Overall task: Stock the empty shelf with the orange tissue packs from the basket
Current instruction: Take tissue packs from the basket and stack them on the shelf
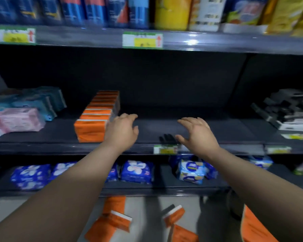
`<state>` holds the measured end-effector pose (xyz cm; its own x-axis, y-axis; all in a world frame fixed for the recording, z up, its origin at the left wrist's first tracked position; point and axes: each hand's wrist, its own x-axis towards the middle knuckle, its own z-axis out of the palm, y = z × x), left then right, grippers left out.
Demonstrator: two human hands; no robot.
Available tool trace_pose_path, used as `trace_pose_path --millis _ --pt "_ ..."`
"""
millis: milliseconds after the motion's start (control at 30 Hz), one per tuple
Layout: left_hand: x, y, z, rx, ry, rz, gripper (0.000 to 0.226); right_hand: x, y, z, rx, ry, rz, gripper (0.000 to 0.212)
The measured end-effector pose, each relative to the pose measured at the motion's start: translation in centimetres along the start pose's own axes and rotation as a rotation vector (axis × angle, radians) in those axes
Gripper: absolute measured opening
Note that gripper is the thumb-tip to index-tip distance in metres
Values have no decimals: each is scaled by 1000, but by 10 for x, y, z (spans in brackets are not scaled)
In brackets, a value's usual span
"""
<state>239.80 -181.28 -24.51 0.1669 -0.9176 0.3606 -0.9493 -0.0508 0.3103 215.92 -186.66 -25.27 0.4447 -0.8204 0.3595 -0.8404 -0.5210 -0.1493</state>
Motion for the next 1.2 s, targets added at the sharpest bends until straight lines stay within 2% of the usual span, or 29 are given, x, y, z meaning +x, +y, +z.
trace_pose_path --millis 400,533,700,833,967,1067,1200 --pt "-35 186 90 -93 -187 284 45 -160 164 -66 -57 -108 356 53" --pt "-55 244 119 -137 -251 343 40 -213 209 -74 -36 -131 458 48" --pt "-79 309 161 -129 -351 429 40 -269 257 -74 15 -143 608 53" --pt "-93 348 204 -134 -426 458 35 -303 293 -67 55 -160 718 52" --pt "-93 377 248 -111 -507 484 43 -310 324 -61 79 -152 804 57" --pt "-89 395 279 -111 -551 485 45 -311 341 -53 116 -91 853 56" --pt "-83 412 320 -88 -606 519 49 -316 361 -37 147 -93 918 55"
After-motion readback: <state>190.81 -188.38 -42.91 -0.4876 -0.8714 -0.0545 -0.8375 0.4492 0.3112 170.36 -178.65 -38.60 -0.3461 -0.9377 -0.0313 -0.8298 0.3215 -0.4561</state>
